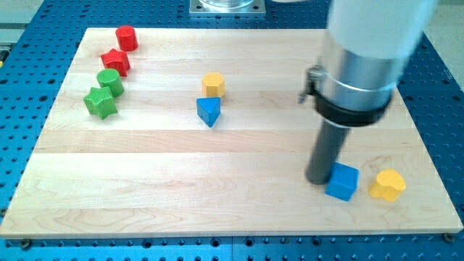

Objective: Push the yellow hexagon and triangle to the top center

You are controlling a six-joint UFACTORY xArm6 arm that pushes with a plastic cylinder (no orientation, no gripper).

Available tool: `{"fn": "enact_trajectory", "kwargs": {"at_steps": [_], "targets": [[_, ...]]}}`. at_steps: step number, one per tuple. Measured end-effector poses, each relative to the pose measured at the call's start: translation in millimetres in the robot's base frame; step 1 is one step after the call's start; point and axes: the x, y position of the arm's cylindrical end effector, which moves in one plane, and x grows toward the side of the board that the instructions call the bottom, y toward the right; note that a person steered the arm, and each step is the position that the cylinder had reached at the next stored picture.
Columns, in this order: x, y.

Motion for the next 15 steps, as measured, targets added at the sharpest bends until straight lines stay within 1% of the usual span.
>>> {"fn": "enact_trajectory", "kwargs": {"at_steps": [1,2,3,6,7,8,10,11,12,13,14,15], "targets": [[-12,-26],[-15,-141],[-20,-168],[-23,-177],[-78,-186],[-145,-172],[-246,-161],[-260,-185],[-252,-238],[-278,-246],[-278,-159],[-274,-152]]}}
